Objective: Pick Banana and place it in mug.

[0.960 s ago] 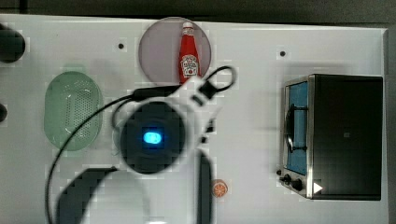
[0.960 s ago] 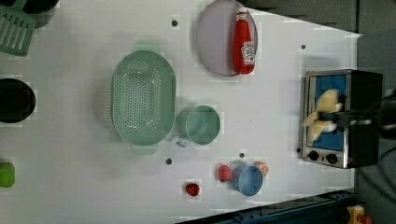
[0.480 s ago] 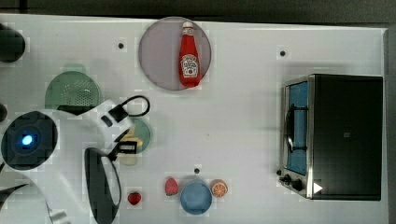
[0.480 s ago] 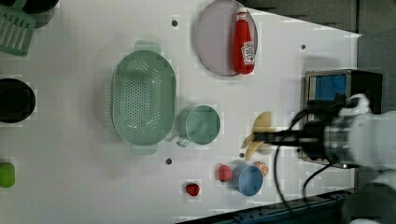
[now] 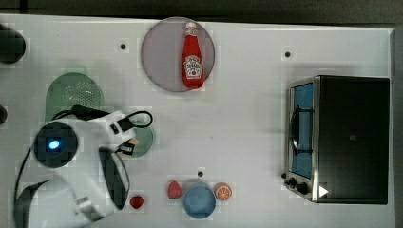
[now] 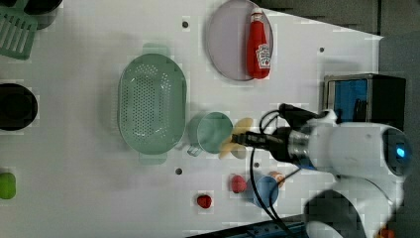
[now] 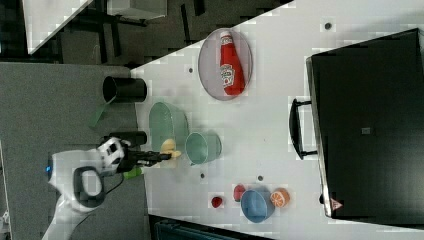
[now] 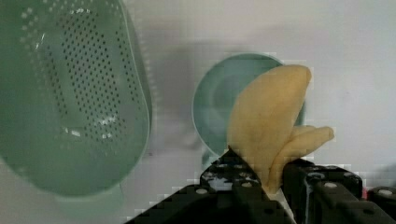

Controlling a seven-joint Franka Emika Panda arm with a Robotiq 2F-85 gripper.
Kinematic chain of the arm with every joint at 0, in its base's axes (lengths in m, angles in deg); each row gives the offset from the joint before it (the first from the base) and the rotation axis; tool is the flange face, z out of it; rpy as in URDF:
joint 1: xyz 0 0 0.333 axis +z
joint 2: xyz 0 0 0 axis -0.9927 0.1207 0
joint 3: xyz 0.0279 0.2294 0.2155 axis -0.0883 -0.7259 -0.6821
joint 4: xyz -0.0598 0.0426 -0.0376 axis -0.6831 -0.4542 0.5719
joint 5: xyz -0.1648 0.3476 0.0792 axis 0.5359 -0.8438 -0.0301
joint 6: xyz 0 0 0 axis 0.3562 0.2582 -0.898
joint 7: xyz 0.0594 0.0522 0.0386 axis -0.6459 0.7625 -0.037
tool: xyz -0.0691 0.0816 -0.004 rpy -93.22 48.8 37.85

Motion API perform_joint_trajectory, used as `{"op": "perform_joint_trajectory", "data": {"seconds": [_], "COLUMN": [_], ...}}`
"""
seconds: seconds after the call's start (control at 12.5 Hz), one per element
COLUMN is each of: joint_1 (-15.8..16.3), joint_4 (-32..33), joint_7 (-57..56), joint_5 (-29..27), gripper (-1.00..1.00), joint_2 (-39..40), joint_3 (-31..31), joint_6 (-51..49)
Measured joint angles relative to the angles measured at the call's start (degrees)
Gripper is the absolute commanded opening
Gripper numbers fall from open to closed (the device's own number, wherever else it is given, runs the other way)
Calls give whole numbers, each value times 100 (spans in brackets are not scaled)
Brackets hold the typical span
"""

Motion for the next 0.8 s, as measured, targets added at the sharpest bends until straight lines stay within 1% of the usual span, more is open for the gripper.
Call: {"op": "perform_joint_trajectory", "data": {"seconds": [0.08,0.16,0.24,0.32,0.48,0.56,0.8], "joint_1": [-88,-140,-116,-90,-109,-84,-84], "joint_4": [0,56,101,224,369,436,470], "joint_7": [64,129,154,154,154,154,152], "joint_5": [-51,-64,-26,25,6,-29,-18], "gripper": [-32,-8,16,38,83,100,100], "joint_2": [226,480,659,723,776,702,352], "joint_3": [-43,-57,-21,22,27,64,91], "joint_6": [151,341,448,716,817,839,920]}}
